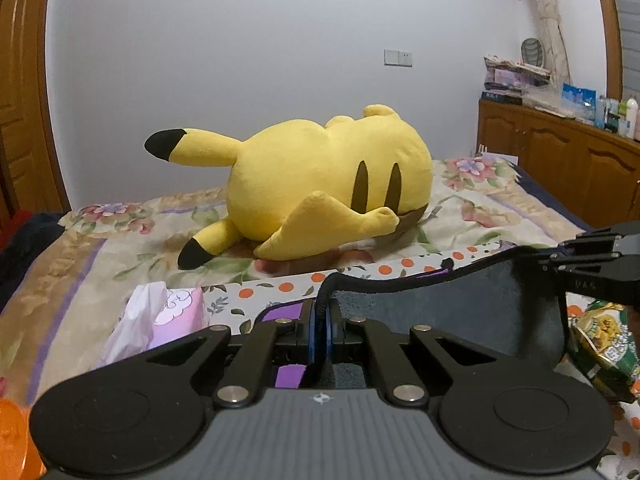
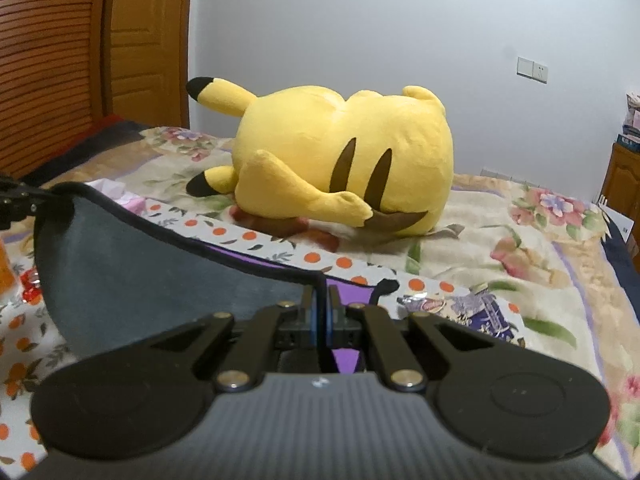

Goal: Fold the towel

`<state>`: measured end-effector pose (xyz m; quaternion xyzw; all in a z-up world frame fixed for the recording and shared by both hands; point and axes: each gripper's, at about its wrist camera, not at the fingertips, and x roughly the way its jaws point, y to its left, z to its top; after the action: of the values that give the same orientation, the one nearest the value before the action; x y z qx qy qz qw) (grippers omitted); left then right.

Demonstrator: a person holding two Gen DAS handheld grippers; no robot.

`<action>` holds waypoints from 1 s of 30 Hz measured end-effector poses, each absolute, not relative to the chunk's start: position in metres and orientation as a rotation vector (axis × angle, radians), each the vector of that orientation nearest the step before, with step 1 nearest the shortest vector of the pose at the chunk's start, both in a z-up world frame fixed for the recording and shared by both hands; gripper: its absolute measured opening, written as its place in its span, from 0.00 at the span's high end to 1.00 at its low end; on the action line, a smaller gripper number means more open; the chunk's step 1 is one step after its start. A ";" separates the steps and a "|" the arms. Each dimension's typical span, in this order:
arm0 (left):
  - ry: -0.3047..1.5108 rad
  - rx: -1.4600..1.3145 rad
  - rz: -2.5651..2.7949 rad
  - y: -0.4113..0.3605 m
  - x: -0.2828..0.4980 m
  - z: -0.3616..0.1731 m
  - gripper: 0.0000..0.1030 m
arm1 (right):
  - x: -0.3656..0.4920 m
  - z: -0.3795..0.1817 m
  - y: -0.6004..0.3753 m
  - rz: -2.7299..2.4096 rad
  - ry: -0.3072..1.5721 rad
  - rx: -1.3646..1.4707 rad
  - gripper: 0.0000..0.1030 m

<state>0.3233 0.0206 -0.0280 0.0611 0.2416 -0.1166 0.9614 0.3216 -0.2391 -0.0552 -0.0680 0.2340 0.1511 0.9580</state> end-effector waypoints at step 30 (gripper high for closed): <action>0.473 0.095 -0.111 0.021 0.408 -0.051 0.94 | 0.393 -0.078 -0.223 0.197 0.431 -0.171 0.96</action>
<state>0.4082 0.0206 -0.0514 0.0473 0.2339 -0.0548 0.9696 0.3930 -0.2234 -0.0785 -0.0848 0.2132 0.0974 0.9684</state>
